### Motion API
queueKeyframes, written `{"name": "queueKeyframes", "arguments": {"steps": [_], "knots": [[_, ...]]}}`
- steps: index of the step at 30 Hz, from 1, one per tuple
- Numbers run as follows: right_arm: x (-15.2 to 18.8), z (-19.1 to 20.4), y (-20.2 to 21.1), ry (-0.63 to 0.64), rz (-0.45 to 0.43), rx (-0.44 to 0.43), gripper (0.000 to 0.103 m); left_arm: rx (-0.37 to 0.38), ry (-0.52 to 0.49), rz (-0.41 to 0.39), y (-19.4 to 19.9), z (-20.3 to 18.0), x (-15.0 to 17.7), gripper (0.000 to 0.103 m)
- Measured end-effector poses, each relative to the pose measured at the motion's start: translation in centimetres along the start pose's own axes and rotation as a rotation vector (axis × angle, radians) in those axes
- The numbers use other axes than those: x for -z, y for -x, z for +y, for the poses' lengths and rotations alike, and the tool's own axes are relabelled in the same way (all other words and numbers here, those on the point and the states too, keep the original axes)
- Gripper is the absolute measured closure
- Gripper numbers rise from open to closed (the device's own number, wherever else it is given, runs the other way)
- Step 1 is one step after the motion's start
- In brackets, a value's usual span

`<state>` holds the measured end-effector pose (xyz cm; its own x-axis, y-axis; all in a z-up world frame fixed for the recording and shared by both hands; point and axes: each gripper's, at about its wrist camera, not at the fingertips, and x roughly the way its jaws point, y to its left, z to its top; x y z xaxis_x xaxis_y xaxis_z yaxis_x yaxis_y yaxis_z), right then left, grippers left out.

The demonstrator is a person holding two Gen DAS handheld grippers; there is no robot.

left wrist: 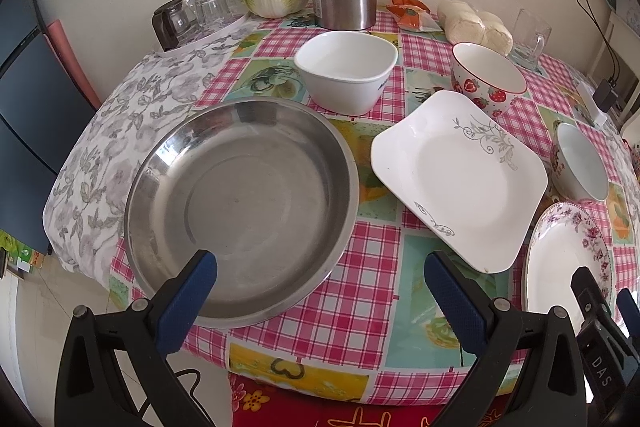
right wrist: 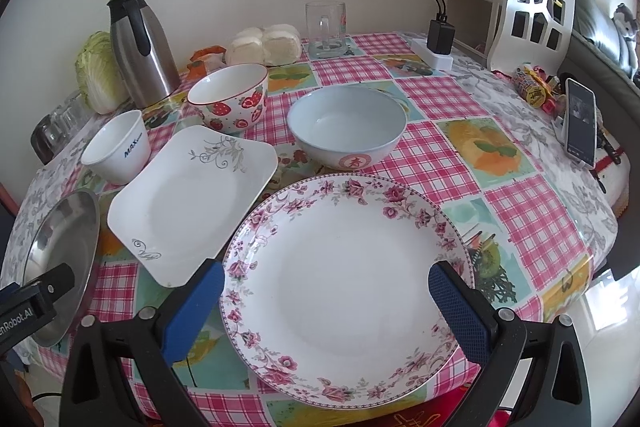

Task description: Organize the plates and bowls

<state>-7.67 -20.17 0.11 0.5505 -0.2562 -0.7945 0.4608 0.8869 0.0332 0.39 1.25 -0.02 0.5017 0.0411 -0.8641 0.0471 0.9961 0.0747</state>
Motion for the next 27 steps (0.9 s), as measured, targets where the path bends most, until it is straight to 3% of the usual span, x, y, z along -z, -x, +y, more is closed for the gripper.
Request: {"name": "queueKeyframes", "arguments": {"steps": [10,14,27], "knots": [[0.2,5.2,-0.1,0.078,-0.022,-0.09,0.0,0.002,0.075,-0.013,-0.1,2.7,-0.1,0.0],[0.2,6.8,-0.4,0.093,-0.027,-0.114,0.0,0.04,0.144,-0.01,-0.5,4.6,0.1,0.0],[0.9,12.6,-1.9,0.194,-0.023,-0.188,0.0,0.038,0.381,-0.021,-3.5,12.7,1.0,0.0]]}}
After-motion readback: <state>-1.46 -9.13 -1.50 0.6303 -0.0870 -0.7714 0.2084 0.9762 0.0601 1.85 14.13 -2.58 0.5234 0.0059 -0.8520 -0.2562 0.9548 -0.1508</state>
